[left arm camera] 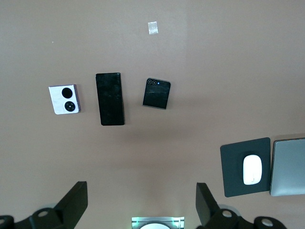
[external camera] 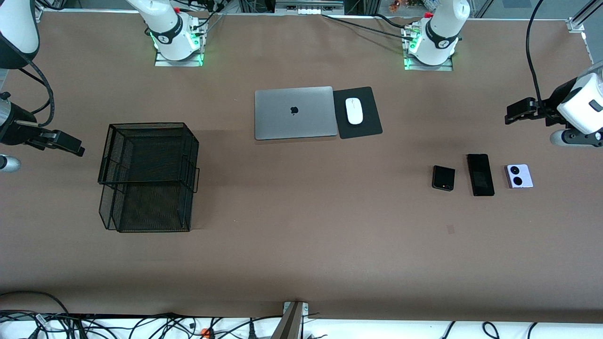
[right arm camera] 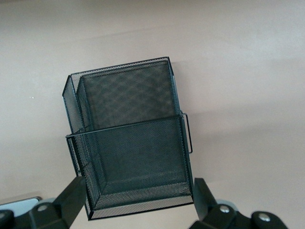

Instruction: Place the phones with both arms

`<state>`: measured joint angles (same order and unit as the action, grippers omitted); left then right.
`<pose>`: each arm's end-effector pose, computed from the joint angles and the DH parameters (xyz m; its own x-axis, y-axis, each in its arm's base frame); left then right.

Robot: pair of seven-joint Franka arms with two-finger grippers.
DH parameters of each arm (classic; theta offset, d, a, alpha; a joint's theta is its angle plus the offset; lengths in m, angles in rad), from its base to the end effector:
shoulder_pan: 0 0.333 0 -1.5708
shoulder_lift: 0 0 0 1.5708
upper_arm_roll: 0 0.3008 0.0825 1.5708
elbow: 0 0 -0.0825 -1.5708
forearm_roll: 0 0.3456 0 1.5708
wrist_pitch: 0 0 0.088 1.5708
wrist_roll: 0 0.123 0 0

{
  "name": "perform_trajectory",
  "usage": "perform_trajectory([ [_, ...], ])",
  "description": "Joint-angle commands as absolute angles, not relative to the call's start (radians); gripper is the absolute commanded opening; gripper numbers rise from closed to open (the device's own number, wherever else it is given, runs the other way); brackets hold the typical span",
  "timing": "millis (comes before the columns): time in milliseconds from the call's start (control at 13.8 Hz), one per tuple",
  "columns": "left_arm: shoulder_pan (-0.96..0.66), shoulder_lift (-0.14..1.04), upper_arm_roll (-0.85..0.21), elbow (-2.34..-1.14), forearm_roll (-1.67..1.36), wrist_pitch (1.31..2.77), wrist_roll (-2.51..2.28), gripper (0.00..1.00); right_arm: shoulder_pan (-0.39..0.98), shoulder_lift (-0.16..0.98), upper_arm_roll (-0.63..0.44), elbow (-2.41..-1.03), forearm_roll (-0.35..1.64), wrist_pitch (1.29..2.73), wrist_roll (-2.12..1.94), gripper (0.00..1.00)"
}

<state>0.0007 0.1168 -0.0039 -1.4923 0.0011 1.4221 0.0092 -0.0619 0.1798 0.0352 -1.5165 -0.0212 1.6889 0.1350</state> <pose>0.5291 -0.0014 0.5541 0.9825 -0.0122 -0.1859 -0.0123 -0.9999 0.0011 0.5749 -0.0193 0.5292 0.9873 -0.1590 -0.0053 -0.1589 -0.9872 0.0156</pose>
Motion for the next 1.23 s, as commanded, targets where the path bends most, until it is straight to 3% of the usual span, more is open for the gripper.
perform_trajectory([
  [0,0.003,0.115,-0.009,-1.485,0.025,1.410,0.014,1.00,-0.071,0.164,0.041,-1.529,-0.015,1.683,0.127,1.00],
  [1159,0.005,0.115,-0.002,-1.485,0.025,1.410,0.018,1.00,-0.072,0.178,0.041,-1.529,-0.015,1.661,0.117,1.00],
])
